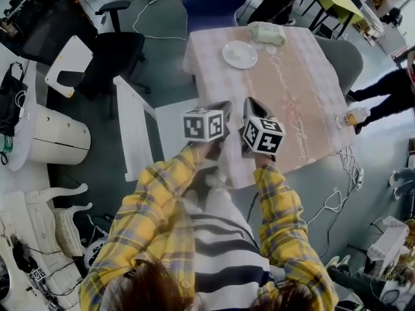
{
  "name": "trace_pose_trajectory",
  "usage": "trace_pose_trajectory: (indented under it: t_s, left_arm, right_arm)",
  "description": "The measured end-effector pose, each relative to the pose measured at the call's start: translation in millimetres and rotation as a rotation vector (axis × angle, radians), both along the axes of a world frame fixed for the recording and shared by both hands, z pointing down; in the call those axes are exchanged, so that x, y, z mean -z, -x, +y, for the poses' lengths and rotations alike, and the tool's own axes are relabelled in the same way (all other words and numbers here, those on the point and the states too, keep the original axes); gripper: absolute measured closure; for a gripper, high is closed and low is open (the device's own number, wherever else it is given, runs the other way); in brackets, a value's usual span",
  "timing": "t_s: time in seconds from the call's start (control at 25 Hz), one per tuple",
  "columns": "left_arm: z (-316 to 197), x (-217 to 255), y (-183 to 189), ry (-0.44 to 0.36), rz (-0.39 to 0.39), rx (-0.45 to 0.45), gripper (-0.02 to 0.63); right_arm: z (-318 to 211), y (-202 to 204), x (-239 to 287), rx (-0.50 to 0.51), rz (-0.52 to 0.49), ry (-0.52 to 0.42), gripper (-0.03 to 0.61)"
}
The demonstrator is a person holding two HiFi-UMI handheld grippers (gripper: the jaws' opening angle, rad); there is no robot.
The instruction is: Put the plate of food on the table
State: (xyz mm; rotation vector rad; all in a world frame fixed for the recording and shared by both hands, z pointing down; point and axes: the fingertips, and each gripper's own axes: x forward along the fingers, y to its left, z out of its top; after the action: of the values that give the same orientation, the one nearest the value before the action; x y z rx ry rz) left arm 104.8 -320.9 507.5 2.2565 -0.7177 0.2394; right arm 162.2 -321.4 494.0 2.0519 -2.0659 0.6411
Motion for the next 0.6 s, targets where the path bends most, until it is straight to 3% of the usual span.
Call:
trace_pose_trajectory:
  t_s: [0.6]
  left_arm:
    - [75.5,10.5,28.4,-0.054,0.013,-0.055,0.617]
  right_arm:
    - [86.0,34.4,-5.3,-0.021,-0.004,0.013,0.578]
